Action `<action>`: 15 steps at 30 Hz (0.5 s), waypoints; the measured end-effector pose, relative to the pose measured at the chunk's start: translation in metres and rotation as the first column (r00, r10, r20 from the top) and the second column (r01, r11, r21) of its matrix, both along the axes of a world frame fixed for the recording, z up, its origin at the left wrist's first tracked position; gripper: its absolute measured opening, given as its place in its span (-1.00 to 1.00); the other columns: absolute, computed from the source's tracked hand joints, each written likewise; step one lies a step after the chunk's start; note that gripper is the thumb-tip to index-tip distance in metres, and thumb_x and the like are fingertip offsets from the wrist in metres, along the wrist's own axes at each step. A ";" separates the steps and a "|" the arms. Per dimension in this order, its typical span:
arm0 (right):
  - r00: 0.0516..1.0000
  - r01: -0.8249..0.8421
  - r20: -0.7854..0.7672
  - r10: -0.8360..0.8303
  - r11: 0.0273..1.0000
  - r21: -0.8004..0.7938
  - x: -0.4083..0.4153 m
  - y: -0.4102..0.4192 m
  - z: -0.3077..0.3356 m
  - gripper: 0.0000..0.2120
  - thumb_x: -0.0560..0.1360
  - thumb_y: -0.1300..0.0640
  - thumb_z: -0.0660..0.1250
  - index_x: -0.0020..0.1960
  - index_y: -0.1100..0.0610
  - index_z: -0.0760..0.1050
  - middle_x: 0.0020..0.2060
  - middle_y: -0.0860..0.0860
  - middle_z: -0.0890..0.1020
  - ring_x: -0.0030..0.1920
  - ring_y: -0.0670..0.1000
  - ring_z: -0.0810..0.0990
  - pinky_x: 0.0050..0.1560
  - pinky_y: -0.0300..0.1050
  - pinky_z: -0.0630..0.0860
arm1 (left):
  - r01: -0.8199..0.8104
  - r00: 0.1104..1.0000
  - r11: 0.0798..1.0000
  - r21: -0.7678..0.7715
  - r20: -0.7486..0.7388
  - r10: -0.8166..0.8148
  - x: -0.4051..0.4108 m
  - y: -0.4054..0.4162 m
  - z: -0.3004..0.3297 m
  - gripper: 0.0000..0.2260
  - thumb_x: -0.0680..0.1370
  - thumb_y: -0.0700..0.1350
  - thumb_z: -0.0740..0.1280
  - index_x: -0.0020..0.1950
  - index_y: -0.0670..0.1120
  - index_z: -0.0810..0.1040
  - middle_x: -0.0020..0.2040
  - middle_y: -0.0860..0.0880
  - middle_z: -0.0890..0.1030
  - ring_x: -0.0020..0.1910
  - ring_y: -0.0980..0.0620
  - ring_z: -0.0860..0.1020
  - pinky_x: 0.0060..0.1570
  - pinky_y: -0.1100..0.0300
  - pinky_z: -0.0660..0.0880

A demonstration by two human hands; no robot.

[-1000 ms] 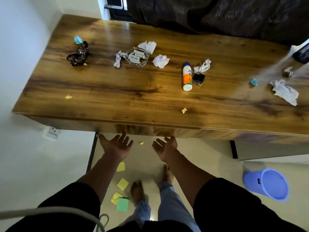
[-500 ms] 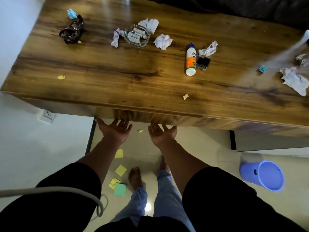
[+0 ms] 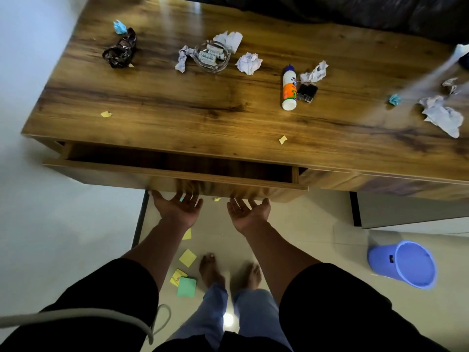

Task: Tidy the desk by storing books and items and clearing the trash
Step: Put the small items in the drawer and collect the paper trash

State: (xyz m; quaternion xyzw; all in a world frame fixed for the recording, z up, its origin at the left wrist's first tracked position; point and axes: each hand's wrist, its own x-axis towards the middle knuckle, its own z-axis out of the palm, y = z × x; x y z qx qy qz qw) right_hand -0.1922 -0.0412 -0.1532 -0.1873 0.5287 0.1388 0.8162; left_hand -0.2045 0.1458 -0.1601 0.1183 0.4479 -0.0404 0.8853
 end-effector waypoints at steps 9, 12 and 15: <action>0.998 -0.061 -0.015 0.061 0.998 0.005 -0.045 -0.009 0.005 -0.39 0.63 -0.31 0.12 0.40 0.17 0.42 0.26 0.31 0.57 0.26 0.33 0.56 0.42 0.25 0.41 | 0.008 1.000 0.998 0.064 0.001 -0.008 -0.050 -0.006 -0.002 -0.22 0.51 0.46 0.17 0.51 -0.09 0.41 0.40 -0.17 0.53 0.45 -0.20 0.45 0.55 -0.15 0.17; 0.988 -0.152 -0.020 0.151 0.988 -0.029 -0.066 -0.011 0.007 -0.43 0.65 -0.26 0.11 0.42 0.15 0.39 0.25 0.30 0.59 0.27 0.33 0.56 0.41 0.25 0.42 | 0.090 0.994 0.979 0.183 -0.081 -0.077 -0.067 -0.011 0.004 -0.27 0.56 0.41 0.18 0.50 -0.12 0.41 0.38 -0.15 0.54 0.37 -0.18 0.51 0.51 -0.10 0.26; 0.961 -0.275 0.025 0.276 0.961 -0.036 -0.089 -0.009 0.017 -0.48 0.66 -0.22 0.13 0.40 0.16 0.42 0.20 0.28 0.63 0.21 0.30 0.59 0.39 0.24 0.43 | 0.156 0.962 0.921 0.358 -0.268 -0.058 -0.081 -0.014 0.002 -0.32 0.60 0.36 0.16 0.55 -0.08 0.32 0.39 -0.10 0.47 0.40 -0.14 0.47 0.43 0.00 0.35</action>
